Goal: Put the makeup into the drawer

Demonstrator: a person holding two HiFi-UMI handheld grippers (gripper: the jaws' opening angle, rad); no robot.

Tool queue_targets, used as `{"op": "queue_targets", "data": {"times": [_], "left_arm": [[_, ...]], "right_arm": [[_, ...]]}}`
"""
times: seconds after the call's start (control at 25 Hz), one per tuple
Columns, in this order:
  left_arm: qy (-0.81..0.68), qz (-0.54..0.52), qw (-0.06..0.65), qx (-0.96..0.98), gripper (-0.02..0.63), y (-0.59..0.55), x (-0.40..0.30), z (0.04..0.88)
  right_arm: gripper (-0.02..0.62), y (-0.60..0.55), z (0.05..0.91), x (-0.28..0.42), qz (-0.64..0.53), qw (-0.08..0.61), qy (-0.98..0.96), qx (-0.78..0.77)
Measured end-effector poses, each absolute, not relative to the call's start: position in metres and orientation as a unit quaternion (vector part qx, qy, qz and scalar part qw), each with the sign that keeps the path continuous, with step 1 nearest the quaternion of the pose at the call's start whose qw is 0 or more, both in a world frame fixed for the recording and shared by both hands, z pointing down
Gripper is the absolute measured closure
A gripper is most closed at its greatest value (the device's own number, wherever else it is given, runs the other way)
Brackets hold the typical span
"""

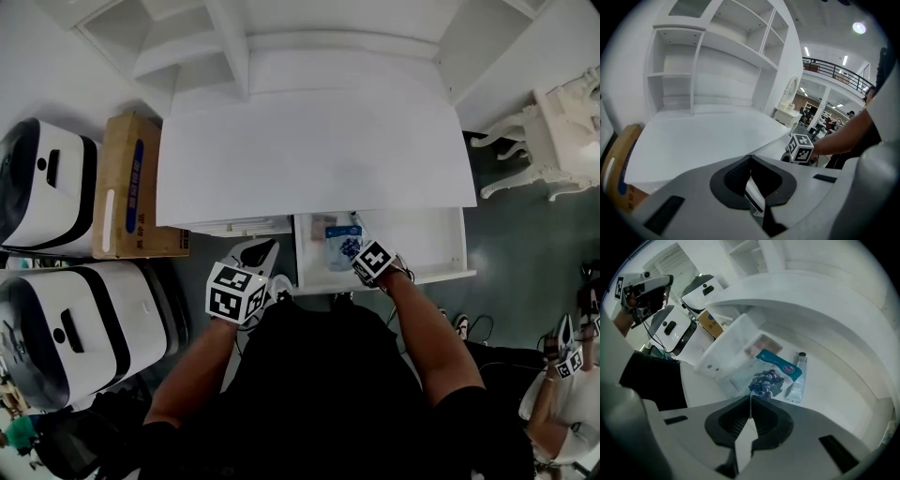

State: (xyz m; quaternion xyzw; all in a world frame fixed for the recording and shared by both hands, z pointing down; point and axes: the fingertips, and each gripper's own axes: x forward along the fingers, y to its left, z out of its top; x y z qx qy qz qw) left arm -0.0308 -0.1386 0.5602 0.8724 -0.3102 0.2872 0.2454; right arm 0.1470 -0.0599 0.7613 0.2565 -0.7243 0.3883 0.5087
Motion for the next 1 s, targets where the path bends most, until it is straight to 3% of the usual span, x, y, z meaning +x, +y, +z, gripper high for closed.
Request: {"op": "queue_targets", "data": {"times": [0.48, 0.64, 1.0], "left_arm": [[-0.317, 0.288, 0.251, 0.868, 0.595, -0.14, -0.053, 0.564], [-0.313, 0.286, 0.25, 0.871, 0.595, -0.142, -0.058, 0.564], [-0.289, 0.278, 0.24, 0.884, 0.595, -0.142, -0.068, 0.558]], "right_arm": [[0.538, -0.062, 0.784, 0.147, 0.415, 0.538, -0.691, 0.246], [0.48, -0.062, 0.783, 0.145, 0.429, 0.53, -0.683, 0.261], [0.479, -0.086, 0.74, 0.13, 0.4, 0.461, -0.706, 0.359]]}}
